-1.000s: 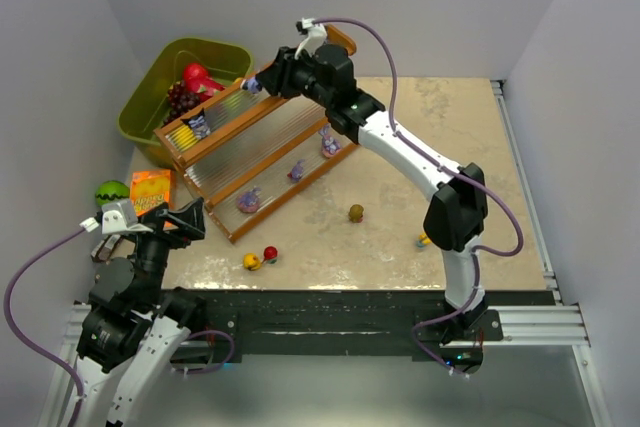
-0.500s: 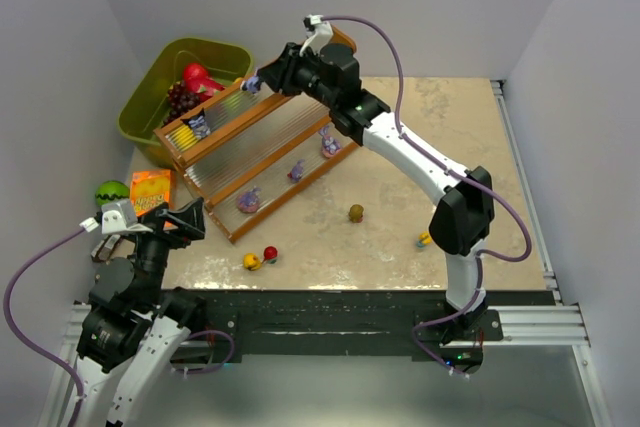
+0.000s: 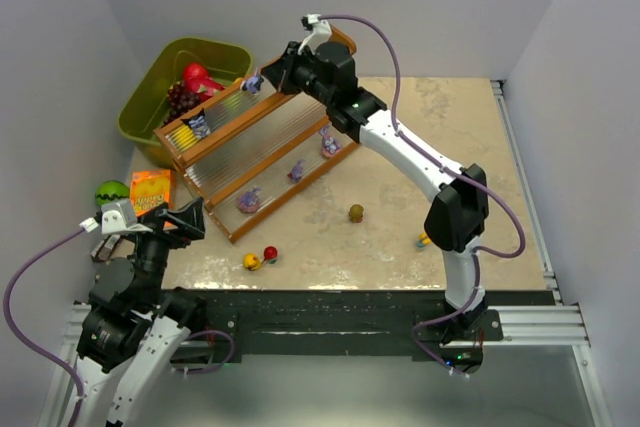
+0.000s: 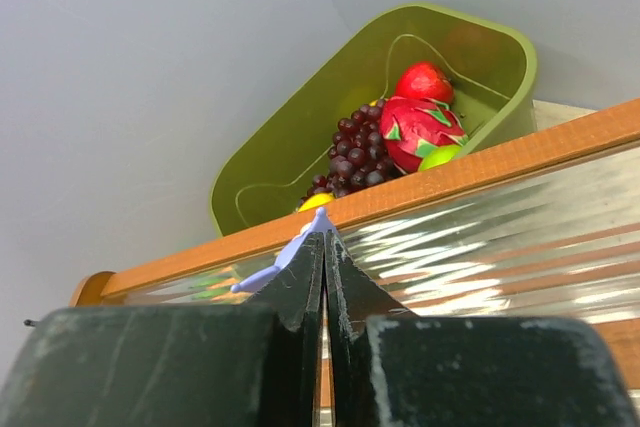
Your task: Place and organize the plastic toys onto the shelf
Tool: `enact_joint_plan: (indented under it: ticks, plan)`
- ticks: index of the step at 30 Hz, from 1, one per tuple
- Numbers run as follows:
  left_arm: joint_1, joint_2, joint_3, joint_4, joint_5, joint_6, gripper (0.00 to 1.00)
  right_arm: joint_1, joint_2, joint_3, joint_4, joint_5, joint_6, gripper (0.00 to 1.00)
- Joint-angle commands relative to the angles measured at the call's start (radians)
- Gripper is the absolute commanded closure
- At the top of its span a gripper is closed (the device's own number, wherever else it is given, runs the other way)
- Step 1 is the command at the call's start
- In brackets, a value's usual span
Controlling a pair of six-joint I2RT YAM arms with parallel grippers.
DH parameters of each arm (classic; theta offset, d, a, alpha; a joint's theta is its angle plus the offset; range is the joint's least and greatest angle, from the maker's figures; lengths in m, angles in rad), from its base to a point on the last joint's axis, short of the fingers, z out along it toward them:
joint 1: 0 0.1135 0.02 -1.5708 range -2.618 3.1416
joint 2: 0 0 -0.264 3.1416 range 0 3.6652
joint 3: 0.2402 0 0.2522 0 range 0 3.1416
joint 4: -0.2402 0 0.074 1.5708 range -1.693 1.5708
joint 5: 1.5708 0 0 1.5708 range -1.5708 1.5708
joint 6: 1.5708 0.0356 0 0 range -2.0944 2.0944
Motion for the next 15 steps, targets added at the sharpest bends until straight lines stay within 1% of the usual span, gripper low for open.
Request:
enact_joint_plan:
  ticks: [1,15]
  plan:
    - [0.002,-0.005,0.004,0.007,-0.018,-0.008,0.07,-0.003,0.012,0.052,0.003,0.008,-0.018,1.00]
    - [0.002,-0.007,0.004,0.007,-0.019,-0.008,0.07,-0.004,-0.013,0.008,0.007,-0.010,0.009,1.00]
